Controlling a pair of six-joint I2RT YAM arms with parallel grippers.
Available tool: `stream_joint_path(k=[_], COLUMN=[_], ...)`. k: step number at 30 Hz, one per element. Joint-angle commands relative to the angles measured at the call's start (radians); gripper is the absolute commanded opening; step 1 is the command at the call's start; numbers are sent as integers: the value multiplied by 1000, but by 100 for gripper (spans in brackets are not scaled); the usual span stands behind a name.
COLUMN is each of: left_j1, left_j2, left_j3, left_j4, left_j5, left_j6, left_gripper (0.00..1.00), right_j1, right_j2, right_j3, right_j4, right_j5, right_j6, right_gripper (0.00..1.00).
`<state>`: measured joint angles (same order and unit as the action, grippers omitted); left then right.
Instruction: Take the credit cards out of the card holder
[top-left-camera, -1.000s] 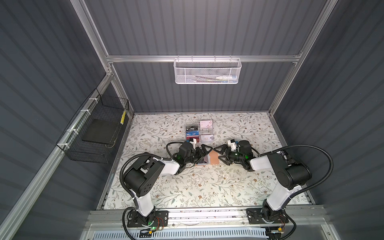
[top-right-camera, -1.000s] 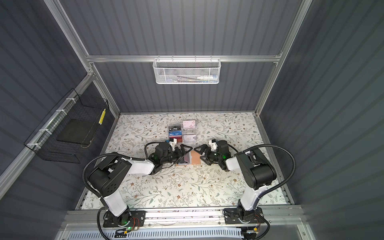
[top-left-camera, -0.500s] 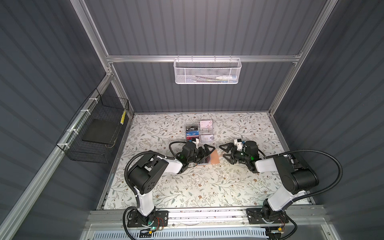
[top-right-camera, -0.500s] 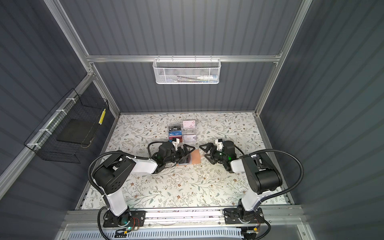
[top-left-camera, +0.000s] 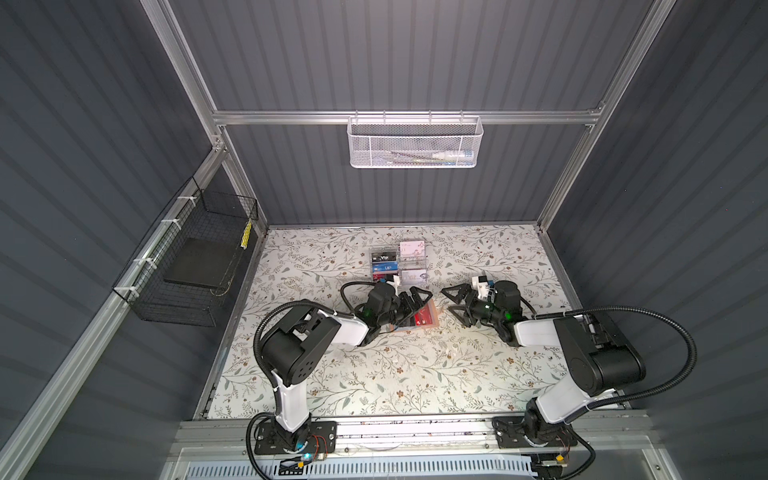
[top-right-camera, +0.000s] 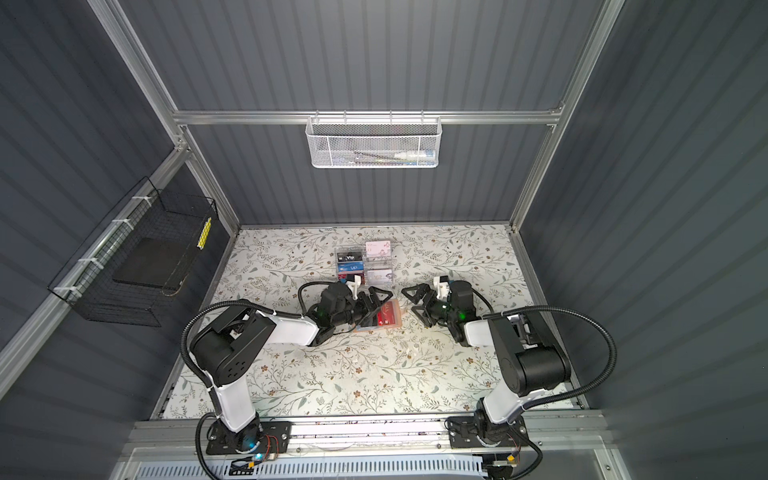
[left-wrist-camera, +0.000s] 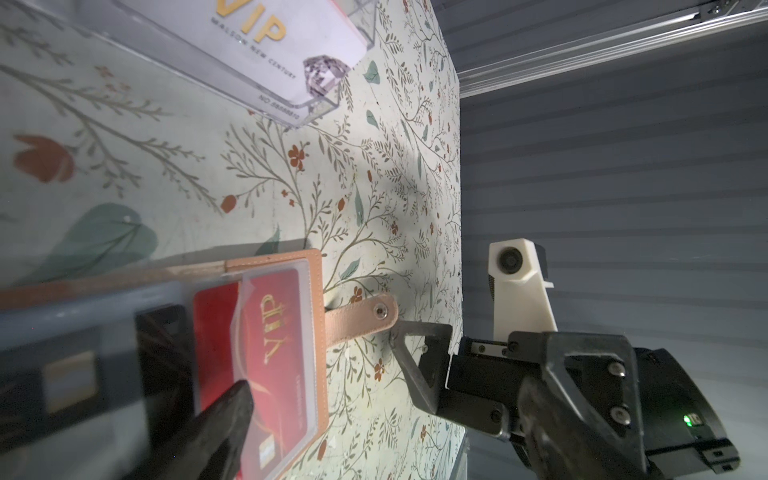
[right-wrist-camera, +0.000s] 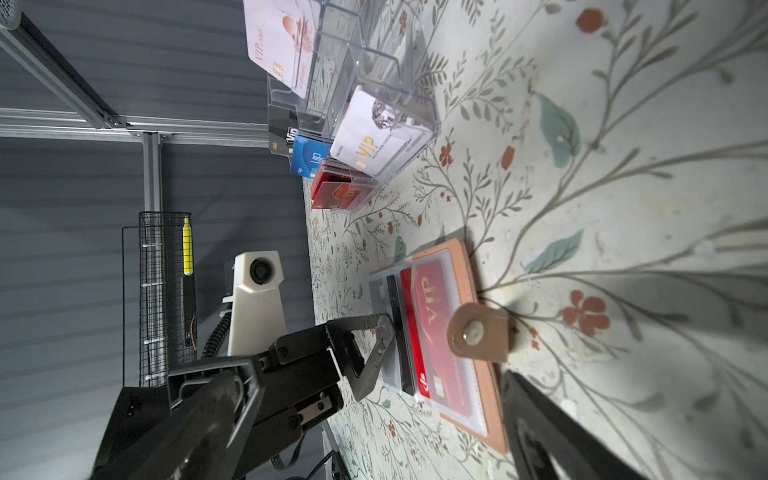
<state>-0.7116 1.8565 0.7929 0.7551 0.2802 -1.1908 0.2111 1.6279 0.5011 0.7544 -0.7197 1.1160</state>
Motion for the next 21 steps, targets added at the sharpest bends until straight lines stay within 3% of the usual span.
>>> stream_joint_path(k=[1,13,21], left_j1=[14,67,86], left_j2=[-43,-51,-38], left_j3=[-47,-118,-147], left_j4=[30,78,123], left_j5=[-23,2,14], left_j6=[-11,-24,-39], left_gripper=[100,100,100], right_j1=[16,115,170], right_j2=[9,66,184], right_j3=[9,89,152], right_j4=[39,-6,-4], right_j5=[-31,-45,-70], right_j6=[-18,-89,-91], right_gripper=[99,99,99])
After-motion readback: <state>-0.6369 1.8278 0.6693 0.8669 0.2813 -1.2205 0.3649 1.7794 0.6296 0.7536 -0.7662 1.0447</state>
